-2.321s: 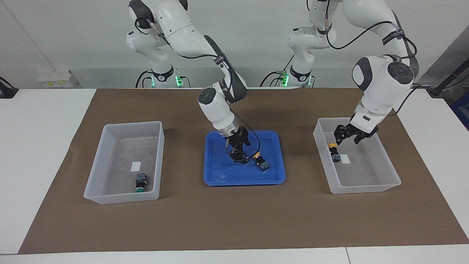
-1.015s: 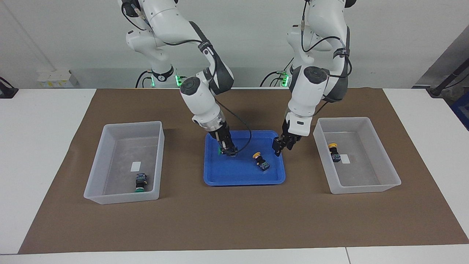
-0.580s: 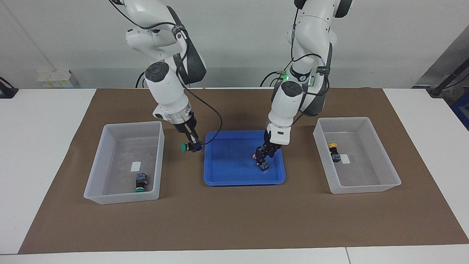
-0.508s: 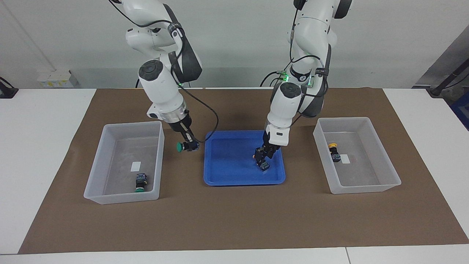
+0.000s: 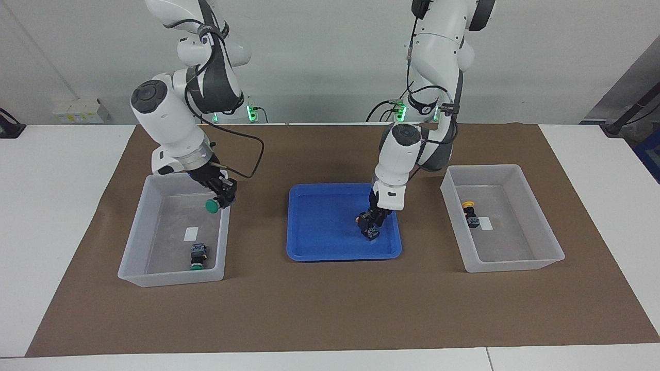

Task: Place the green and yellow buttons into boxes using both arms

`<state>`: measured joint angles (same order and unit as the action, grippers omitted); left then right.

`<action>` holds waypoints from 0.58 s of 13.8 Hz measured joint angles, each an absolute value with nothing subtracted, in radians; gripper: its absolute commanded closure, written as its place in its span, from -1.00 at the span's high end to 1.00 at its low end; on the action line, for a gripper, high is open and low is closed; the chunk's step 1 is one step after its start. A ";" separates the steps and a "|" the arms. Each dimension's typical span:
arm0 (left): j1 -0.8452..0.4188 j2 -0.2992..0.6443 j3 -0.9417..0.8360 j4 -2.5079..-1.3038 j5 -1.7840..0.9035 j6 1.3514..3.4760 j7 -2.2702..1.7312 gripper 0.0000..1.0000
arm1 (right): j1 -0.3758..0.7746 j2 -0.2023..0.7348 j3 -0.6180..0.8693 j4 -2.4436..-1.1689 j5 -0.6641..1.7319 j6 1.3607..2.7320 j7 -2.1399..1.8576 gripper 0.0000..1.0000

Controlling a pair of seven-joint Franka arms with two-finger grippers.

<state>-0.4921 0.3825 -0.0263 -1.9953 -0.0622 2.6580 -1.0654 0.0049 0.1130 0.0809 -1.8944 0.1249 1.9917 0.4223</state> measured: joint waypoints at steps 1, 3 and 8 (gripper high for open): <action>-0.497 0.384 -0.026 -2.005 -0.062 2.678 -1.065 0.03 | -0.015 0.113 0.081 -1.896 0.090 1.984 0.366 -1.00; -0.502 0.384 -0.025 -2.014 -0.062 2.686 -1.065 -0.55 | -0.030 0.123 0.081 -1.897 -0.016 1.983 0.312 -1.00; -0.504 0.384 -0.025 -2.006 -0.062 2.665 -1.065 -1.00 | -0.083 0.252 0.082 -1.805 -0.145 1.987 0.182 -1.00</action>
